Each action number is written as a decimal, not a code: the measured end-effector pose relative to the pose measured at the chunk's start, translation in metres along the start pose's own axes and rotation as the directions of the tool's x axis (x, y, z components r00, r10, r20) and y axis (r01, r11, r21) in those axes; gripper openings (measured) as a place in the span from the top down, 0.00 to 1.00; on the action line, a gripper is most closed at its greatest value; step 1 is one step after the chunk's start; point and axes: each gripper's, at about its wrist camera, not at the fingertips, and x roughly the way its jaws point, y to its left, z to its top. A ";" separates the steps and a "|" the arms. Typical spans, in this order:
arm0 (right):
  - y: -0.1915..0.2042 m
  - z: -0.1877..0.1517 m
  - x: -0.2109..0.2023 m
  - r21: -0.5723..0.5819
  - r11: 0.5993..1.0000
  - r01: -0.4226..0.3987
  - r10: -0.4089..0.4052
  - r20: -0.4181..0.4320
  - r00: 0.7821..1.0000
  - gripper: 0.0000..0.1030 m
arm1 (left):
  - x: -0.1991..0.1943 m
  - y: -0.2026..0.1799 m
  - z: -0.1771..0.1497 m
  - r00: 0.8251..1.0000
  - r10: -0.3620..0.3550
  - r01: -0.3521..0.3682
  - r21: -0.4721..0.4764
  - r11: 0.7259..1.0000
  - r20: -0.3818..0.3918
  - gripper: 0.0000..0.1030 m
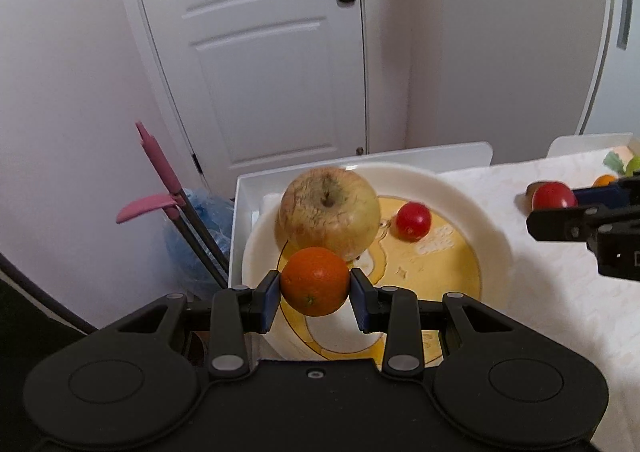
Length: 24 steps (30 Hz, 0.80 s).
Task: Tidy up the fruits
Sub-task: 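Carry the tangerine and tomato to the duck plate and release both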
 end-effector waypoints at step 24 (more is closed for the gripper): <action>-0.006 0.020 0.023 -0.070 0.995 -0.069 0.067 -0.038 0.997 0.56 | -0.018 -0.013 -0.007 0.998 0.054 -0.055 0.029 0.998 0.039 0.03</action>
